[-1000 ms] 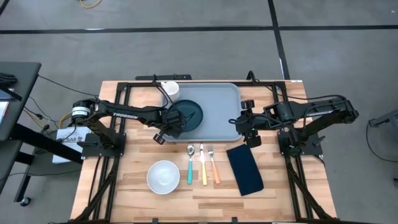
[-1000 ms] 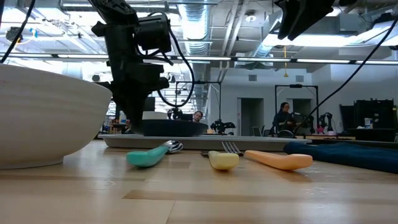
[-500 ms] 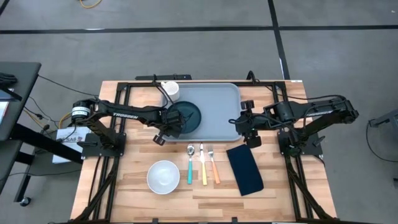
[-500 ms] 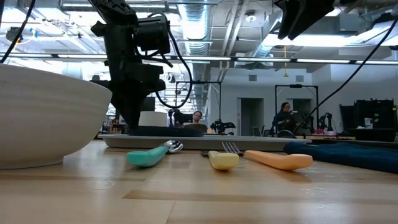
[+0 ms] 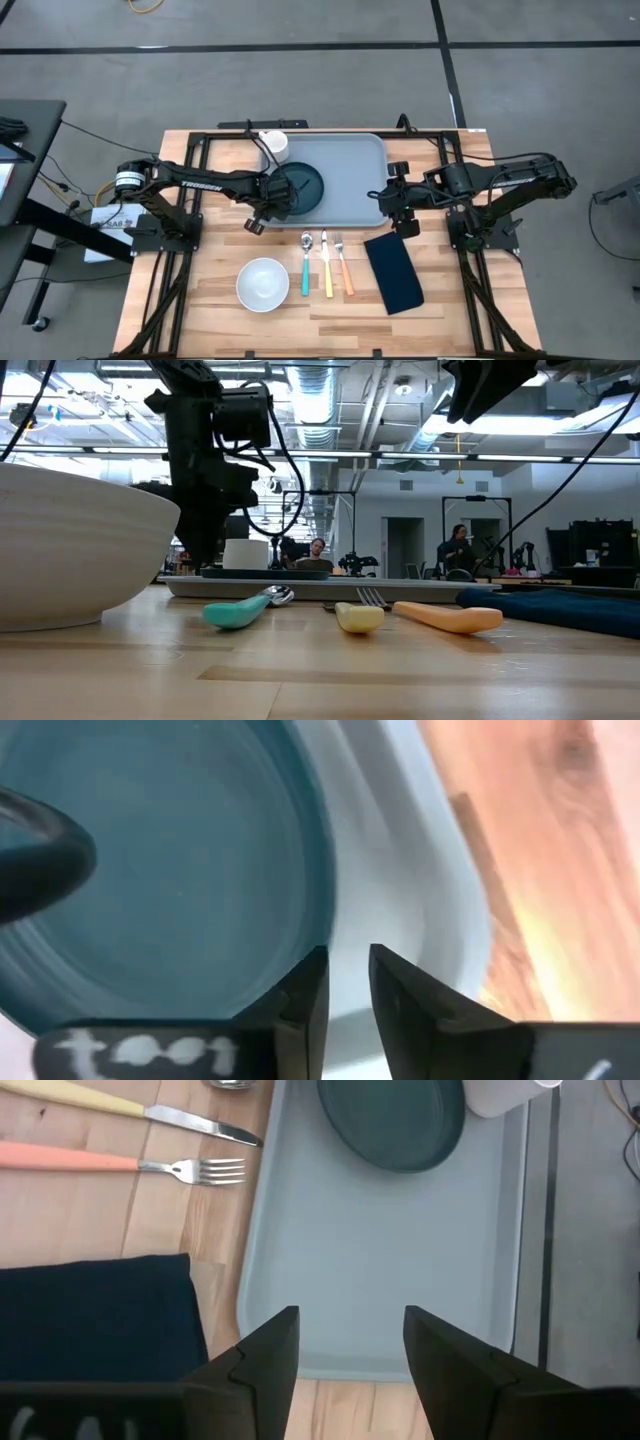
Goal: Set up tray
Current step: Put the white bowl on the black plate
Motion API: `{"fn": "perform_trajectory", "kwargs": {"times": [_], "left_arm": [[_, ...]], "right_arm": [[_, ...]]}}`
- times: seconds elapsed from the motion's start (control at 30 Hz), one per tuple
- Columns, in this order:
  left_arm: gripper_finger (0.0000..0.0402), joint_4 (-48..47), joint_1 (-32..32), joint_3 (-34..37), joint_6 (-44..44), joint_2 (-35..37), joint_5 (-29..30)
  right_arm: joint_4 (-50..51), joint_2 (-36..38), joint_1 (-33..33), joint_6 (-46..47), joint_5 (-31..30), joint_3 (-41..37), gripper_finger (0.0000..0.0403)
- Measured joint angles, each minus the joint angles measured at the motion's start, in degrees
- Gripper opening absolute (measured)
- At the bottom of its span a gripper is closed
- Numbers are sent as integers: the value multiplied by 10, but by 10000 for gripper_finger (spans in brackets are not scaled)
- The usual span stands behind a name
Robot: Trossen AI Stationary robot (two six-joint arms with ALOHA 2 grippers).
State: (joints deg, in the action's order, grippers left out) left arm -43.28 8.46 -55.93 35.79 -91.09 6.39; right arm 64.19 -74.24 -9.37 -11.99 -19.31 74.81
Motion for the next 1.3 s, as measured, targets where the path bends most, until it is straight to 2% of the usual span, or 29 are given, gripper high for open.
{"fn": "perform_trajectory", "kwargs": {"times": [0.23,0.4,0.57,0.73,1.03,1.3], "left_arm": [[76,-109,-30,-64,-35,0,-8],[76,-179,-64,-108,-89,2,-86],[75,-193,-110,-104,-144,24,-140],[75,-182,-162,-104,-224,48,-128],[75,-116,-241,-104,-396,39,-72],[75,-111,-269,-102,-437,28,-45]], "right_arm": [[0,0,0,0,0,0,173],[0,0,0,12,0,0,173],[1,0,0,16,14,0,173],[1,0,0,16,15,0,173],[1,0,0,26,14,0,173],[-1,0,0,34,14,0,173]]}}
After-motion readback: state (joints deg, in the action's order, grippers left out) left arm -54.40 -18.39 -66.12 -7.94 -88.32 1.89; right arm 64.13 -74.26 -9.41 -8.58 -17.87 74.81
